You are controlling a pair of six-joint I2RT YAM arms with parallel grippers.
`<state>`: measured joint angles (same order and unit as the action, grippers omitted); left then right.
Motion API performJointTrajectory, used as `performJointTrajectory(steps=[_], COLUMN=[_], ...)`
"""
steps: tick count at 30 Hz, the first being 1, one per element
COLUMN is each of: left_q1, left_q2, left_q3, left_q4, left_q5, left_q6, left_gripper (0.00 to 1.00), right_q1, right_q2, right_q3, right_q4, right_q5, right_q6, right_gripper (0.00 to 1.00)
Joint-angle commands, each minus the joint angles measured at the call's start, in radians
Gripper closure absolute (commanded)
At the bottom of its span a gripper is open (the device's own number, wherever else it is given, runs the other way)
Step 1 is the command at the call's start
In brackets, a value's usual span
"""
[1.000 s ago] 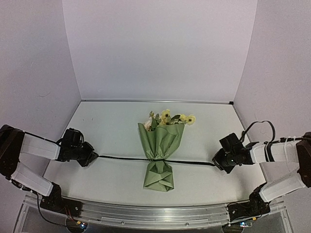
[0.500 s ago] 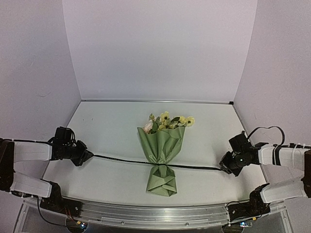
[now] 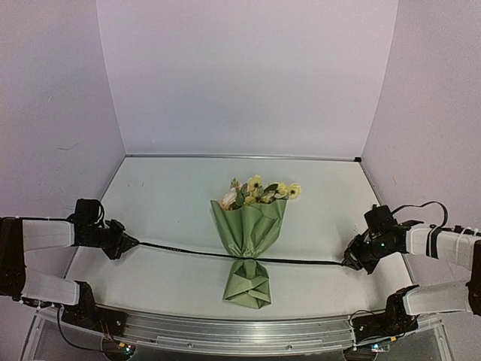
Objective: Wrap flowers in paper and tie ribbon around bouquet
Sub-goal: Tie the ribbon around the folded bouquet.
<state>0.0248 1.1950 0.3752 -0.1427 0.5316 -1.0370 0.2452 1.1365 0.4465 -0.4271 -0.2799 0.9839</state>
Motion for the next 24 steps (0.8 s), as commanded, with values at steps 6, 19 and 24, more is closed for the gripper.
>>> performJointTrajectory(steps=[6,19,24], left_q1=[0.124,-0.075,-0.16], left_q2=[-0.013,-0.125,-0.159], left_q3=[0.014,0.094,0.153], left_q4=[0.048,0.04,0.02], left_q5=[-0.216,-0.122,-0.087], left_q6=[0.077,0.189,0.215], left_gripper=[1.0,1.0,1.0], right_q1=[-0.07,0.019,0.104], right_q2=[0.009,0.029,0.005], right_q3=[-0.027,0.085,0.154], right_q4=[-0.209,-0.291,-0.32], right_q5=[0.188,0.148,0.134], right_q6=[-0.072,-0.212,-0.283], right_gripper=[1.0,0.88,0.66])
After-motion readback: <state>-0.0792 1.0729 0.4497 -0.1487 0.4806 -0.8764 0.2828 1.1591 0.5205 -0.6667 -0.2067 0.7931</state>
